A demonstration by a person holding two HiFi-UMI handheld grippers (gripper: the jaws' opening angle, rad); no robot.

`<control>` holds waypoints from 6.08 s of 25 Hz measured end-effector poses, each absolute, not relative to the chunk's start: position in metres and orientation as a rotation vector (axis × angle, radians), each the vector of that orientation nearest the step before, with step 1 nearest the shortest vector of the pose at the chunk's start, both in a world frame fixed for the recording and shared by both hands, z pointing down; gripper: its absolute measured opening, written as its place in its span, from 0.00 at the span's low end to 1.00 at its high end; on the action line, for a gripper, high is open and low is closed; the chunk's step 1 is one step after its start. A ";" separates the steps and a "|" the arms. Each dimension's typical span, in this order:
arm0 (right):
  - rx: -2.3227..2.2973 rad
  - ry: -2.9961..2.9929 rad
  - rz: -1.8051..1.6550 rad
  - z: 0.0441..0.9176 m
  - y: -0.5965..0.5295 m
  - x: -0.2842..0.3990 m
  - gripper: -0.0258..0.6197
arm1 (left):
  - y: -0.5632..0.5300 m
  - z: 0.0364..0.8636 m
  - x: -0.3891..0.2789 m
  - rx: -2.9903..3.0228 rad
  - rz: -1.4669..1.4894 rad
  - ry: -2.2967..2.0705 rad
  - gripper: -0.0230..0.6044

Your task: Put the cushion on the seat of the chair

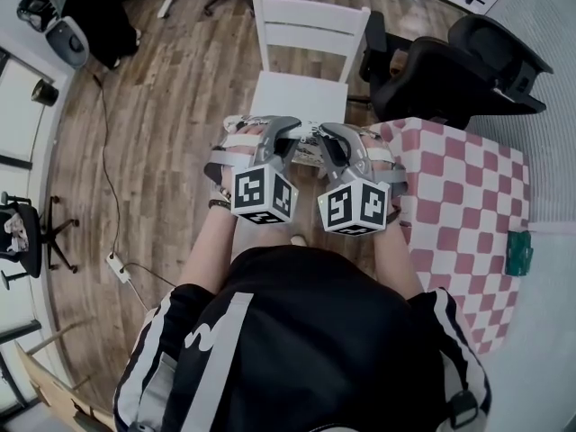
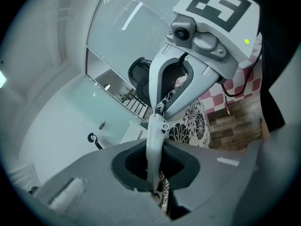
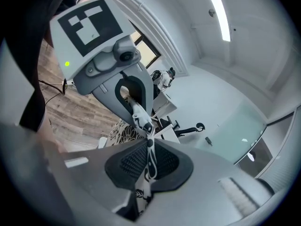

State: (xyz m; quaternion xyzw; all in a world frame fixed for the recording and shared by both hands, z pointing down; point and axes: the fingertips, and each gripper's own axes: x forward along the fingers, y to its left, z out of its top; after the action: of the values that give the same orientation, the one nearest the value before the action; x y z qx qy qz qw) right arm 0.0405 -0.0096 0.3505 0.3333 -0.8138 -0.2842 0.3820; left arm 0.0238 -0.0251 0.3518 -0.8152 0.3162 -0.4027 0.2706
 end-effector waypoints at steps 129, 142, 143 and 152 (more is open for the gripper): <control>0.454 -1.972 -0.853 0.517 -0.405 0.026 0.06 | -0.418 0.517 0.011 -2.204 -1.216 0.483 0.07; 0.385 -2.025 -0.788 0.543 -0.357 0.026 0.06 | -0.378 0.543 0.011 -2.269 -1.252 0.452 0.07; 0.379 -2.028 -0.779 0.547 -0.353 0.026 0.06 | -0.375 0.546 0.012 -2.275 -1.258 0.451 0.07; 0.318 -2.066 -0.711 0.582 -0.320 0.027 0.06 | -0.345 0.581 0.013 -2.327 -1.313 0.448 0.07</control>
State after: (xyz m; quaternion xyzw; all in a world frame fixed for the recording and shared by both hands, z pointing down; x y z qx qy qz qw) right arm 0.0272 -0.3200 0.5816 0.1287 -0.8356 -0.2876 0.4500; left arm 0.0129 -0.3447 0.5811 -0.8389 0.1616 -0.4735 0.2143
